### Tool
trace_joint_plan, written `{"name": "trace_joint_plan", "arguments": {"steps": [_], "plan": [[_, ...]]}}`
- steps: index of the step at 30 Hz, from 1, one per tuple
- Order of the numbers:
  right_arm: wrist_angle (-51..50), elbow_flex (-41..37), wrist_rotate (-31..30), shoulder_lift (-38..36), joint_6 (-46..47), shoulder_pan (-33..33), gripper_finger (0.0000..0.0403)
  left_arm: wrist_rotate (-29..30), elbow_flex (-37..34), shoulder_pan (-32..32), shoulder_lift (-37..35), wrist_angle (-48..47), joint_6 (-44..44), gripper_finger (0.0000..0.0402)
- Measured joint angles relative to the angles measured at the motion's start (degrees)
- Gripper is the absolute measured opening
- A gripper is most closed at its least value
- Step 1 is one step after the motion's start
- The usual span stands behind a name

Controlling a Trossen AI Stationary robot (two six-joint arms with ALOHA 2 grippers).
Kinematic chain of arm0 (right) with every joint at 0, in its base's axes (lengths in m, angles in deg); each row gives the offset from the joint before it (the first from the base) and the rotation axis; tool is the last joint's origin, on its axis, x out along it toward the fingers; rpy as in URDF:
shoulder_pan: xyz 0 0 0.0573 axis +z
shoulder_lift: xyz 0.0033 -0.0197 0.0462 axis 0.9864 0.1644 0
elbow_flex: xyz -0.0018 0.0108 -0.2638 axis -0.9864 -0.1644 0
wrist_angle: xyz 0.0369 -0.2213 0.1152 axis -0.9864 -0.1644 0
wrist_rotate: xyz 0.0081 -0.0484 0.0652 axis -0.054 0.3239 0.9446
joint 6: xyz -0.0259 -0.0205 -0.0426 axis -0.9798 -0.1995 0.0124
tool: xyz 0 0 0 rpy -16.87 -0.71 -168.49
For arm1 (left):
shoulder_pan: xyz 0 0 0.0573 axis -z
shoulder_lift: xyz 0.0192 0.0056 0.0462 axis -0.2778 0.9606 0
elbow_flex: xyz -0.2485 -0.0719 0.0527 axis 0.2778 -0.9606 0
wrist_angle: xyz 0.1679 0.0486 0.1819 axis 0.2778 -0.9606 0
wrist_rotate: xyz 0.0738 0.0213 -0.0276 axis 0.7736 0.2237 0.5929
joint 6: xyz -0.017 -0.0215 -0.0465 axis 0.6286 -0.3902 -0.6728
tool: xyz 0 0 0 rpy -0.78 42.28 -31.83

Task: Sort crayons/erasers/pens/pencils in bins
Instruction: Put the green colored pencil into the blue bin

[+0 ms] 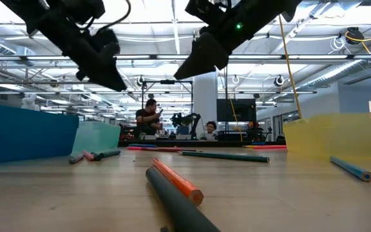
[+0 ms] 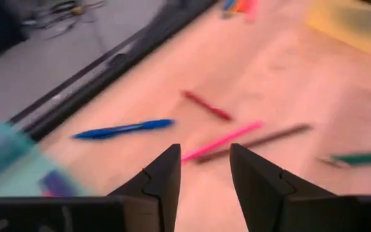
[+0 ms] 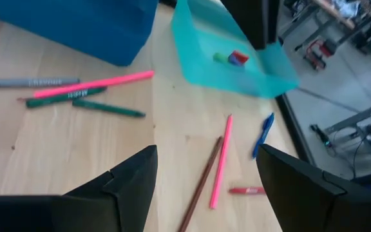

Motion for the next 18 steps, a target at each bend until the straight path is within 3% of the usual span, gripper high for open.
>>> {"name": "trace_joint_plan", "arguments": {"steps": [4,9,15,18], "plan": [[-4.1,0.0,0.0,-0.5,2.9,-0.4,0.0258,-0.2,0.0,4.6,2.2,5.5,-1.3,0.0136],[-5.9,0.0,0.4,-0.9,4.8,-1.2,0.0258,-1.6,0.0,4.5,7.3,9.9,-4.3,0.0140],[-6.4,0.0,4.5,-0.9,4.7,-3.3,0.0259,-3.4,2.9,1.7,14.7,11.5,-3.6,0.0197],[-7.2,0.0,4.6,-0.9,5.0,-4.7,0.0259,-4.4,5.5,2.2,16.7,11.2,1.2,0.0231]]}}
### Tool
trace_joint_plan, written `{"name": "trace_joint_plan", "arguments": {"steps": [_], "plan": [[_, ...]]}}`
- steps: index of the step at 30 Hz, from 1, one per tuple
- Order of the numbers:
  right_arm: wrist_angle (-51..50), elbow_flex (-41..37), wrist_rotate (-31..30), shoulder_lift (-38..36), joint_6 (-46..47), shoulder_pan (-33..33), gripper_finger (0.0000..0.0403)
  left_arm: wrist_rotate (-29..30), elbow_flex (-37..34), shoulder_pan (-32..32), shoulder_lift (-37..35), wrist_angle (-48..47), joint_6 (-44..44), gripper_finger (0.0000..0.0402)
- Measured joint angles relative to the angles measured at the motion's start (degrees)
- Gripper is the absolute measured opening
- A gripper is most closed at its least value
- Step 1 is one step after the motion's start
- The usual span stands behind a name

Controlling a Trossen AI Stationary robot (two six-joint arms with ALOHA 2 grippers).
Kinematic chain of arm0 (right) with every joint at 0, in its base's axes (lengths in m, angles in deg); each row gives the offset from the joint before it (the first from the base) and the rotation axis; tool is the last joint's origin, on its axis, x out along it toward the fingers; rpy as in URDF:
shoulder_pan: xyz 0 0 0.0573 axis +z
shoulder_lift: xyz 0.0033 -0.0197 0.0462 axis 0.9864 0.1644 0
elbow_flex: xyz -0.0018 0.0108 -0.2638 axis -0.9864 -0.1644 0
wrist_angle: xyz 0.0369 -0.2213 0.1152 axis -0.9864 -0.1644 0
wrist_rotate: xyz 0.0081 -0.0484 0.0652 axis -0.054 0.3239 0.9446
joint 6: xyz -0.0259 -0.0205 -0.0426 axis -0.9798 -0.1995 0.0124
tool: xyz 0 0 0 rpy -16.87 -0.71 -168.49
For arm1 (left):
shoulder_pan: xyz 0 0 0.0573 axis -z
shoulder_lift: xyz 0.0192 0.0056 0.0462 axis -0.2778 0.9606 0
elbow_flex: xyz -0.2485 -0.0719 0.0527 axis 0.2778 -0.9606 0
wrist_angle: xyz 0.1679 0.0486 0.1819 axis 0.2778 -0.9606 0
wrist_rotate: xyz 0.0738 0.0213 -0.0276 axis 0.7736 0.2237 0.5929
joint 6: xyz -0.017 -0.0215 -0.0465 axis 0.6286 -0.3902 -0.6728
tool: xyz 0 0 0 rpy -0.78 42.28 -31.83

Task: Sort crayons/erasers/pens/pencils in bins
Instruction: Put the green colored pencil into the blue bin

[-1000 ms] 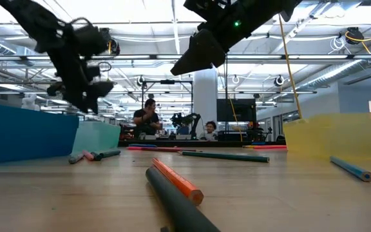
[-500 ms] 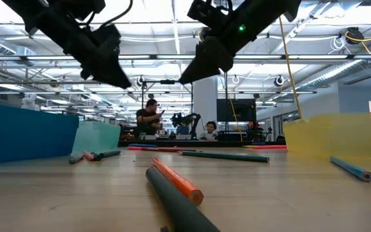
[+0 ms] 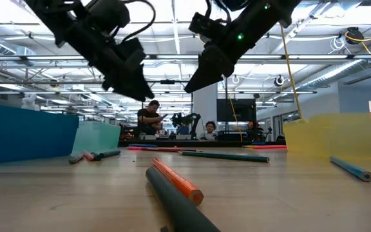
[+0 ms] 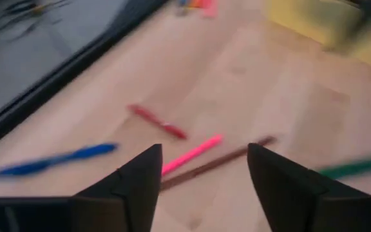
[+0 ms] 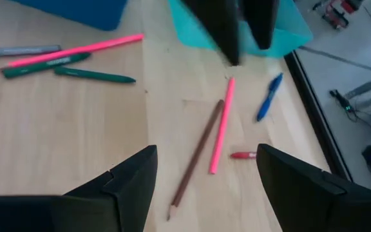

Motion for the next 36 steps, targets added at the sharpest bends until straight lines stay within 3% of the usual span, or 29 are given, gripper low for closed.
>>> {"name": "trace_joint_plan", "arguments": {"steps": [5,13,18,25,30,36], "plan": [[-0.8,-0.4,5.5,0.0,2.6,-1.6,0.0259,-6.6,0.7,4.1,-0.2,1.5,8.8,0.0251],[-0.9,-1.3,5.7,2.2,10.6,0.2,0.0259,-6.3,0.5,11.0,-1.5,0.9,11.6,0.0224],[-2.8,-0.8,5.8,7.2,15.2,5.1,0.0259,-6.0,0.5,12.9,-1.5,0.9,12.0,0.0201],[-13.5,3.2,-3.0,10.2,27.7,11.7,0.0252,-5.6,0.5,13.9,-1.5,0.7,12.0,0.0180],[-20.9,3.2,-3.8,10.2,37.6,12.6,0.0224,-5.5,0.5,14.3,-1.5,0.0,10.9,0.0177],[-23.3,3.2,-3.6,10.2,40.9,12.1,0.0197,-5.5,0.5,15.4,-1.5,-0.3,10.7,0.0177]]}}
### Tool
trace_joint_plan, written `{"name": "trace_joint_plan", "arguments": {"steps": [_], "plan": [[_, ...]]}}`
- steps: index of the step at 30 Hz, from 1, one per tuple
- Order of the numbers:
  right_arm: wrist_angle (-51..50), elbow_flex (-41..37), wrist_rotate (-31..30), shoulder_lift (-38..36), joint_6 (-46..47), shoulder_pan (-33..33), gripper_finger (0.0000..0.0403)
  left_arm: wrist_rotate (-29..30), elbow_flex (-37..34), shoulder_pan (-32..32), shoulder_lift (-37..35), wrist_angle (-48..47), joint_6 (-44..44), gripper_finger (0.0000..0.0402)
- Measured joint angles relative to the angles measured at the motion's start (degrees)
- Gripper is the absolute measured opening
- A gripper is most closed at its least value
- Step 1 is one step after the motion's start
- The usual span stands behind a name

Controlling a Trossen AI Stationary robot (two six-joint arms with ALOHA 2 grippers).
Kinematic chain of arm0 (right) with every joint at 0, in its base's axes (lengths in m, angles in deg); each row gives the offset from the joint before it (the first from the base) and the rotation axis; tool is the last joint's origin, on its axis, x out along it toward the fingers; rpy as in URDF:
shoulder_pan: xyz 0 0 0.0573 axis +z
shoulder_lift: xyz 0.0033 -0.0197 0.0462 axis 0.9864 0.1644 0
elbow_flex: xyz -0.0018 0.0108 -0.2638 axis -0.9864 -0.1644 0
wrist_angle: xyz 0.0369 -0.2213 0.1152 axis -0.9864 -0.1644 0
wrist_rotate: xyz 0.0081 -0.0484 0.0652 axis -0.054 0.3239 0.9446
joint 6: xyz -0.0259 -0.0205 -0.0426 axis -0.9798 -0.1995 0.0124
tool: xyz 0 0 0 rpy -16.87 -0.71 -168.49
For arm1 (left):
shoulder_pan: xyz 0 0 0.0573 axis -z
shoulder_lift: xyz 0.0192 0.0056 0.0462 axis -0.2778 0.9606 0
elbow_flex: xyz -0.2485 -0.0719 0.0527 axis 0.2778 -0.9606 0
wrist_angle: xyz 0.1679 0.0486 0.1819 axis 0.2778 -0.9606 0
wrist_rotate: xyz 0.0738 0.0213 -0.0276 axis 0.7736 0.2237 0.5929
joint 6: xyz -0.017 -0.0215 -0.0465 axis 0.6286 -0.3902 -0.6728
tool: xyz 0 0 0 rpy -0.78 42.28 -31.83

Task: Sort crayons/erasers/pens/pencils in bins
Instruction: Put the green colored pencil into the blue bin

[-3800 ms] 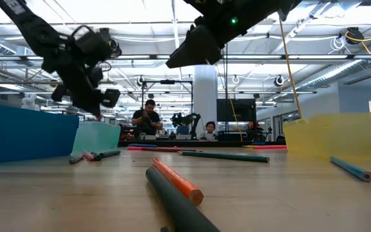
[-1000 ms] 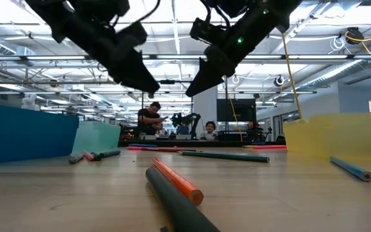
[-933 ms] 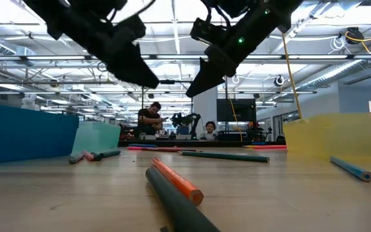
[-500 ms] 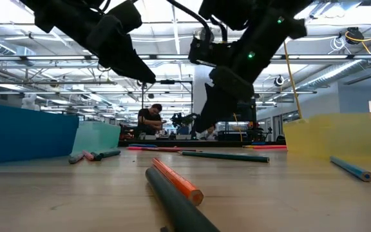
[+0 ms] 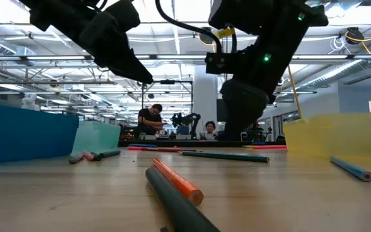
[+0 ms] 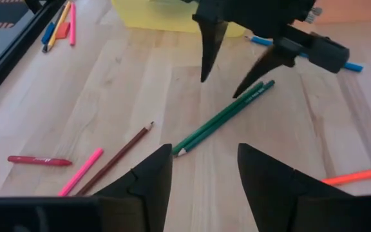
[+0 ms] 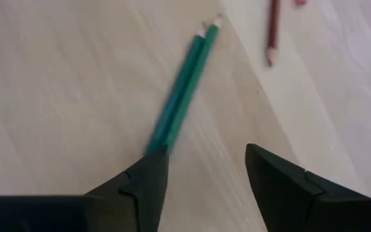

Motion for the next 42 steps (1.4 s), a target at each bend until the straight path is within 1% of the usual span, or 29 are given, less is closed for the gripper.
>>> {"name": "trace_joint_plan", "arguments": {"steps": [3,8,13,15,19,28,34,42], "plan": [[2.2,0.0,1.7,0.0,-1.2,0.0,0.0197,0.0,0.0,0.4,0.0,0.0,0.0,0.0177],[3.1,-2.3,1.8,0.0,-0.4,-0.6,0.0196,0.0,0.0,0.4,0.0,0.0,-0.1,0.0177],[6.4,-5.0,2.0,0.0,0.5,-1.2,0.0196,0.0,0.0,0.4,0.0,0.0,-0.1,0.0177],[7.0,-5.1,2.2,0.0,0.3,-1.1,0.0196,0.0,0.0,0.4,0.0,-0.1,-0.1,0.0177],[8.2,-5.1,4.8,0.0,-0.2,-1.1,0.0196,0.0,0.0,0.4,0.0,-0.1,-0.1,0.0177],[10.6,-5.1,4.7,-1.3,-0.3,-1.1,0.0196,0.0,0.0,0.4,0.0,-0.2,-0.4,0.0177],[11.1,-5.2,4.8,-0.4,-0.2,-1.1,0.0196,0.0,0.0,0.4,0.0,-0.2,-0.7,0.0177],[12.8,-7.7,6.5,-0.2,1.4,-1.1,0.0196,0.0,0.0,0.4,0.0,-0.2,-0.9,0.0177]]}}
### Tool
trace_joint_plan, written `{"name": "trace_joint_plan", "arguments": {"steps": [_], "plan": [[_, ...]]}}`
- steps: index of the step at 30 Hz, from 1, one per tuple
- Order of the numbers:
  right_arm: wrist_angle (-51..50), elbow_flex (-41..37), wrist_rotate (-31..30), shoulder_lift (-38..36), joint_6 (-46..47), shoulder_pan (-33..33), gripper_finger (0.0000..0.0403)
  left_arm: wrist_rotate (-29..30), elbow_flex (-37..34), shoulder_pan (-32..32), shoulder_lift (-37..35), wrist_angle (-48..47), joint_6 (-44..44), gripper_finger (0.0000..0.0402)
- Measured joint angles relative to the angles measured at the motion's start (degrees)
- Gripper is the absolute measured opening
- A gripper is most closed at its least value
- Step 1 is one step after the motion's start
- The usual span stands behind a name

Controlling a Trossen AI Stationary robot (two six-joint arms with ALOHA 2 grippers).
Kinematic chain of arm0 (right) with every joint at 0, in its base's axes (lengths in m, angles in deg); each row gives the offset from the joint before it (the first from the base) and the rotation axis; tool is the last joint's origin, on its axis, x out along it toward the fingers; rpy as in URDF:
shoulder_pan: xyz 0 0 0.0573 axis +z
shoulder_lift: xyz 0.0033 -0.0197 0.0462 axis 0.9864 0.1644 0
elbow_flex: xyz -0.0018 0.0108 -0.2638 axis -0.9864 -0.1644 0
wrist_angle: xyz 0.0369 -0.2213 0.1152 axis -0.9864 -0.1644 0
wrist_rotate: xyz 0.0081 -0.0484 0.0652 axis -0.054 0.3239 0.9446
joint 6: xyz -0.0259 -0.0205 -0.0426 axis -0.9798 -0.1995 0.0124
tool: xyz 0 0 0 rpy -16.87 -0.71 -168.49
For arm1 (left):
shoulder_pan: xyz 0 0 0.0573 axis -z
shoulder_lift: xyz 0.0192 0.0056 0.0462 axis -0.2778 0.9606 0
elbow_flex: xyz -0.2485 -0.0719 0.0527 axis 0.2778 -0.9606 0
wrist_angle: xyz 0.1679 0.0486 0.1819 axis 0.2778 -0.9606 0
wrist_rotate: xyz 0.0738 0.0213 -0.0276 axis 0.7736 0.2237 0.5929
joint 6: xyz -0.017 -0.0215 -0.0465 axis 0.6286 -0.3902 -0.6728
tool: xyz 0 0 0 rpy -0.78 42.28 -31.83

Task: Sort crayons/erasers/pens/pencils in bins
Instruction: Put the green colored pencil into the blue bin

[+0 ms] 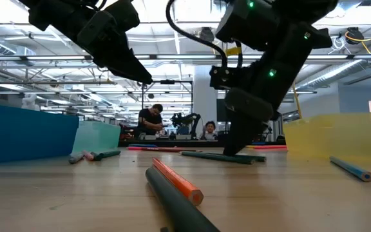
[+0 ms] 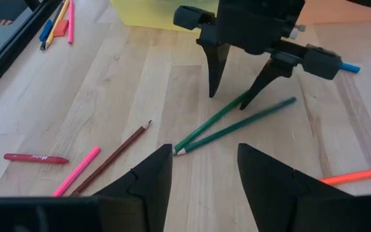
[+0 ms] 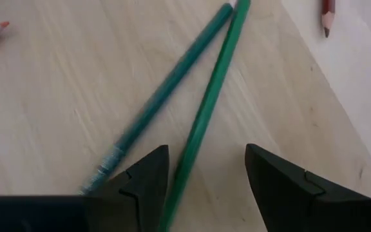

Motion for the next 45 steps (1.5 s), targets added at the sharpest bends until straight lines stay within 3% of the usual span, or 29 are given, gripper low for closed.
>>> {"name": "trace_joint_plan", "arguments": {"steps": [11,19,30,37,45], "plan": [[0.6,-2.1,-0.1,-0.2,-3.0,-0.6,0.0188,0.0,0.0,0.0,0.0,0.4,-0.1,0.0177],[0.6,-5.1,5.9,-0.3,-2.6,-3.1,0.0108,-1.6,0.0,0.4,0.0,1.8,0.2,0.0177],[-4.0,-5.5,8.2,-0.2,-8.7,-5.0,0.0014,-1.7,0.0,0.7,2.6,7.2,1.2,0.0177],[-3.4,-5.7,9.3,-0.6,-12.2,-6.6,0.0013,-1.9,0.0,-0.2,7.3,10.5,1.8,0.0177],[0.7,-6.0,7.3,-6.2,-18.6,-6.6,0.0013,-1.9,0.0,-2.1,10.1,12.3,6.9,0.0180]]}}
